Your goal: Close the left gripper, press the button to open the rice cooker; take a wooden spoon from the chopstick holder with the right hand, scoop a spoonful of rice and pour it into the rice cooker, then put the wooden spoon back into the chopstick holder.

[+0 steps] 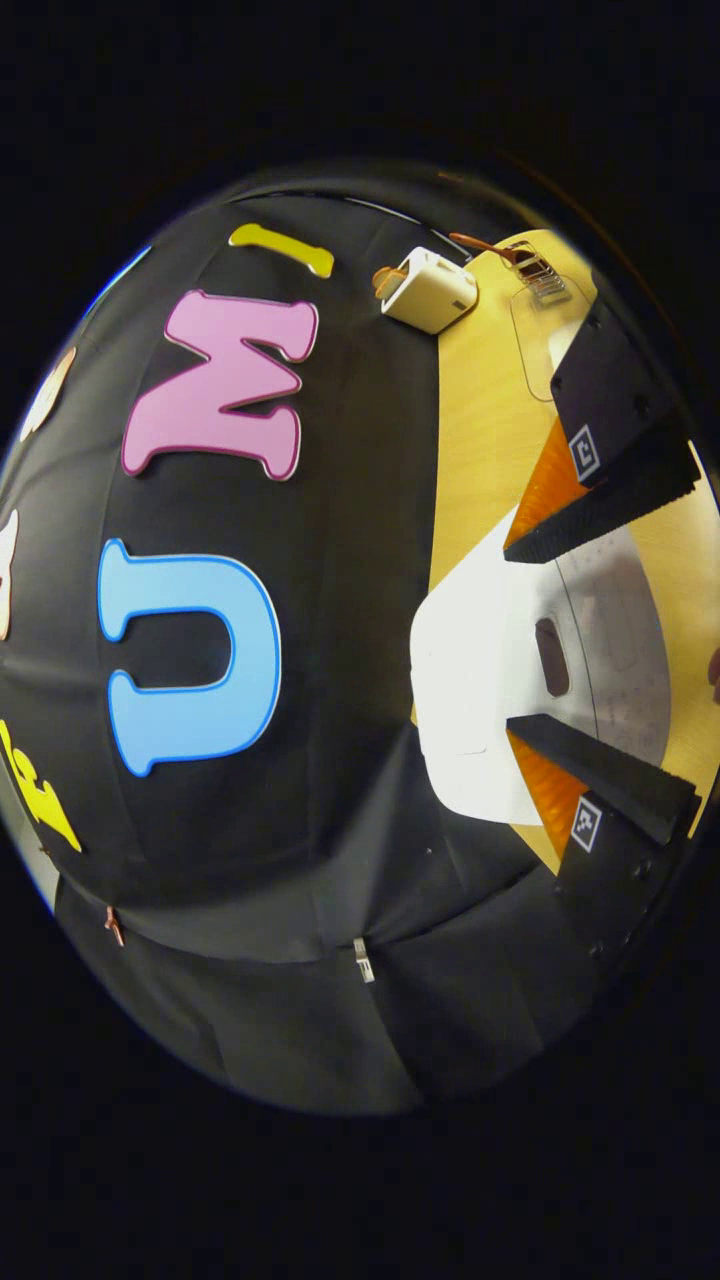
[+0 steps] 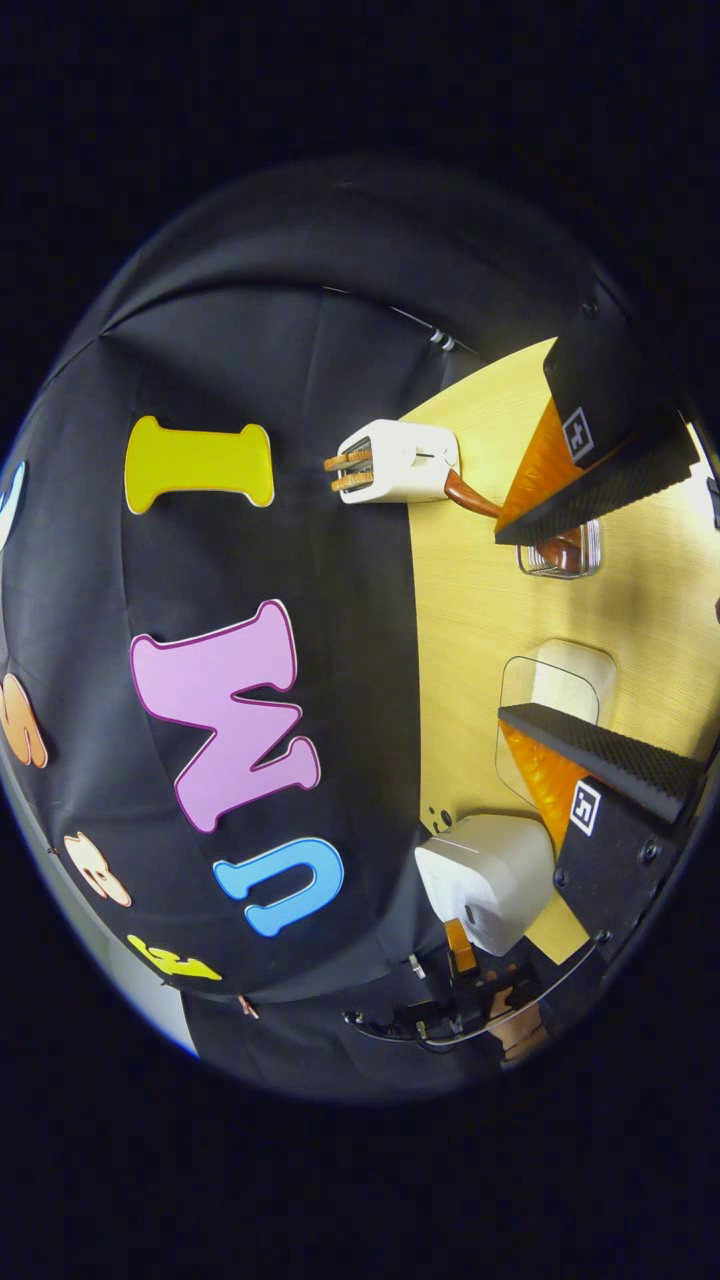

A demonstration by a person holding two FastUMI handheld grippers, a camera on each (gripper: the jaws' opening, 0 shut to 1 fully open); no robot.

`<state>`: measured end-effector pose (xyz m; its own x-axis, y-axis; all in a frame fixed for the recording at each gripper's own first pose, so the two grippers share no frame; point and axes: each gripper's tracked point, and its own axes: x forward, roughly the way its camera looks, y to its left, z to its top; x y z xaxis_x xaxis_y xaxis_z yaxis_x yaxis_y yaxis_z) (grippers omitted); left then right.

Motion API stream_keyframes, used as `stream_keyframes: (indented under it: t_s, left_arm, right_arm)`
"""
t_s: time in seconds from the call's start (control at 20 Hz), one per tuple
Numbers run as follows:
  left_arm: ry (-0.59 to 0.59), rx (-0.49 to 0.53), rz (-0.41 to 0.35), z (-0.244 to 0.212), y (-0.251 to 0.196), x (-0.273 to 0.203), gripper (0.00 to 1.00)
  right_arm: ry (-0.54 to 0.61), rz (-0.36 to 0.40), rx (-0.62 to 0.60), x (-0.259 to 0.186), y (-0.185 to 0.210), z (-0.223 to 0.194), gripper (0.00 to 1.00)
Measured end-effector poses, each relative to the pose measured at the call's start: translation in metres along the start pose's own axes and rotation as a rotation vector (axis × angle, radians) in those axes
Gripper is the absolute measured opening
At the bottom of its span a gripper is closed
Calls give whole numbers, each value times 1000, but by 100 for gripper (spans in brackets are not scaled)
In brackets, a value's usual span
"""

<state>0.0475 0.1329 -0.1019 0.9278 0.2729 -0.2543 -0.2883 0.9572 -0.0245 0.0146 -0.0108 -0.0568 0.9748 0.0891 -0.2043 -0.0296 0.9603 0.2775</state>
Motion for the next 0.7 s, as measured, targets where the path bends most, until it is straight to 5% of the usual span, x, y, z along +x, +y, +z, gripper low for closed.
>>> stream_keyframes:
  t_s: [0.25, 0.7]
  left_arm:
    - [67, -32, -127, -10, -43, -31, 98]
    - [73, -73, -208, -22, -76, -62, 95]
  right_arm:
    - [7, 23, -21, -1, 14, -2, 98]
    - [21, 41, -22, -11, 18, -9, 99]
